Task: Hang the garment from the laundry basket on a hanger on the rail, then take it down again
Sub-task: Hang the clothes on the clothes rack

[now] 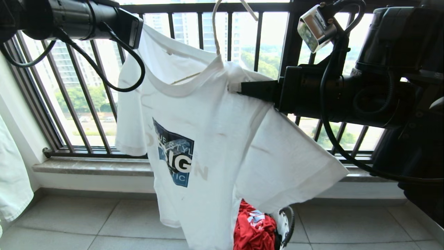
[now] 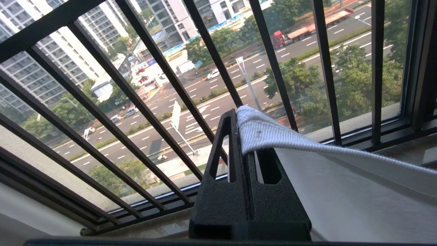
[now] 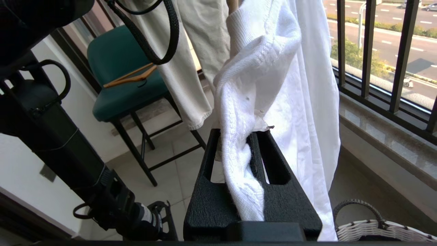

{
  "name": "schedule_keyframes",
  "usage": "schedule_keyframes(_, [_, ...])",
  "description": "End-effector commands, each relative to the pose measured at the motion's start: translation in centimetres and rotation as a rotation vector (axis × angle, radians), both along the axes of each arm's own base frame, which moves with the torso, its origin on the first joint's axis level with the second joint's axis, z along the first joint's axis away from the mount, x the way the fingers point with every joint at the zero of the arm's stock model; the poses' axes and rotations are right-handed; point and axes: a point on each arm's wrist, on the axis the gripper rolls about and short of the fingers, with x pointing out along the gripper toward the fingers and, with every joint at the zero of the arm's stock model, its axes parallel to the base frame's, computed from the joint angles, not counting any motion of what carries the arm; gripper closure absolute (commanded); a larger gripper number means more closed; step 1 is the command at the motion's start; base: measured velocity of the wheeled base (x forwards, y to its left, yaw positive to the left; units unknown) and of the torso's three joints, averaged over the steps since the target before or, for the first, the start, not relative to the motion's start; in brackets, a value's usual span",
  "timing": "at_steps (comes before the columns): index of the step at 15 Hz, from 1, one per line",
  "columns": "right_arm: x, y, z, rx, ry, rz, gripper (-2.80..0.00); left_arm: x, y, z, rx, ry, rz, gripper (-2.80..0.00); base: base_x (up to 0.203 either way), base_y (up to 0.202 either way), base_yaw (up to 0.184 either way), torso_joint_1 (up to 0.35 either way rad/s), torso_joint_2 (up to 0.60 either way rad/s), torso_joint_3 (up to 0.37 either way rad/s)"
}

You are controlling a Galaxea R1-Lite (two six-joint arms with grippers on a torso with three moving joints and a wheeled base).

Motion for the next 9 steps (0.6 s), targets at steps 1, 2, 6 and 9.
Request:
schedule_keyframes(1, [0.1, -0.3, 0.5, 0.025, 0.014, -0.008, 0.00, 0.5, -1.6, -0.8, 0.002, 0.027, -0.042, 0.00, 0.000, 0.000, 0.000, 0.000, 0.00, 0.000])
schedule_keyframes(2, [0.3, -0.5, 0.9, 0.051, 0.013, -0.019, 0.00, 0.3, -2.2, -0.8, 0.000, 0.030, -0.058, 0.00, 0.000, 0.000, 0.000, 0.000, 0.00, 0.000])
schedule_keyframes(6, [1.2, -1.4, 1.6, 0.093, -0.031, -0.100, 0.00, -0.4, -2.8, -0.9, 0.002, 0.057, -0.072, 0.00, 0.000, 0.000, 0.000, 0.000, 0.00, 0.000])
schedule_keyframes(9, [1.2, -1.5, 1.6, 0.091, -0.029, -0.102, 0.00, -0.1, -2.9, -1.0, 0.002, 0.057, -0.073, 0.00, 0.000, 0.000, 0.000, 0.000, 0.00, 0.000])
